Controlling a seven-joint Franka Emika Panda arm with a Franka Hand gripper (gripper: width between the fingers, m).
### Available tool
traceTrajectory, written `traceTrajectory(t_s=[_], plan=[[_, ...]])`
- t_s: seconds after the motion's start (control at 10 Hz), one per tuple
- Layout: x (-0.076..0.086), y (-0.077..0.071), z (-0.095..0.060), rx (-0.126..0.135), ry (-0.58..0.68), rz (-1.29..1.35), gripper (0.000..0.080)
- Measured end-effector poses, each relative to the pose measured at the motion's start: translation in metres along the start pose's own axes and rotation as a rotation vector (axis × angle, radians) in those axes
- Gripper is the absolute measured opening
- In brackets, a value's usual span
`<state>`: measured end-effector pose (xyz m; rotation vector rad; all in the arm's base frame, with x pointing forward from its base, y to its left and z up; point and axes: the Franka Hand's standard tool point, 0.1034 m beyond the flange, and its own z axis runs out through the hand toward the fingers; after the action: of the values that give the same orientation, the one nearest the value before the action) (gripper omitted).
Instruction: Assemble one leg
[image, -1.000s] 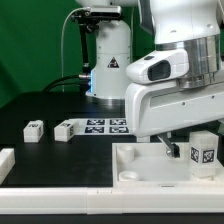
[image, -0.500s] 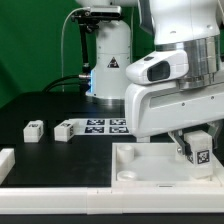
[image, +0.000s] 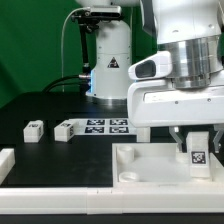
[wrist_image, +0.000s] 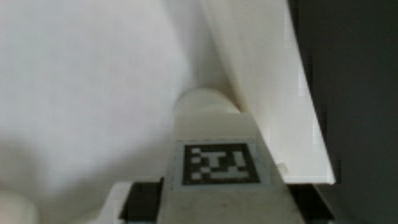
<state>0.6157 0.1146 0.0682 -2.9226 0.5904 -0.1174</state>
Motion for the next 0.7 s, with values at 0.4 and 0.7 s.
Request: traceTrajectory(t_s=[0.4, 0.7], plan=[[-0.0022, -0.0039, 0.0014, -0.006, 0.006, 0.558, 0.0291], [-0.0024, -0.0049, 0.0019, 0.010, 0.000, 0.764, 0.0291]])
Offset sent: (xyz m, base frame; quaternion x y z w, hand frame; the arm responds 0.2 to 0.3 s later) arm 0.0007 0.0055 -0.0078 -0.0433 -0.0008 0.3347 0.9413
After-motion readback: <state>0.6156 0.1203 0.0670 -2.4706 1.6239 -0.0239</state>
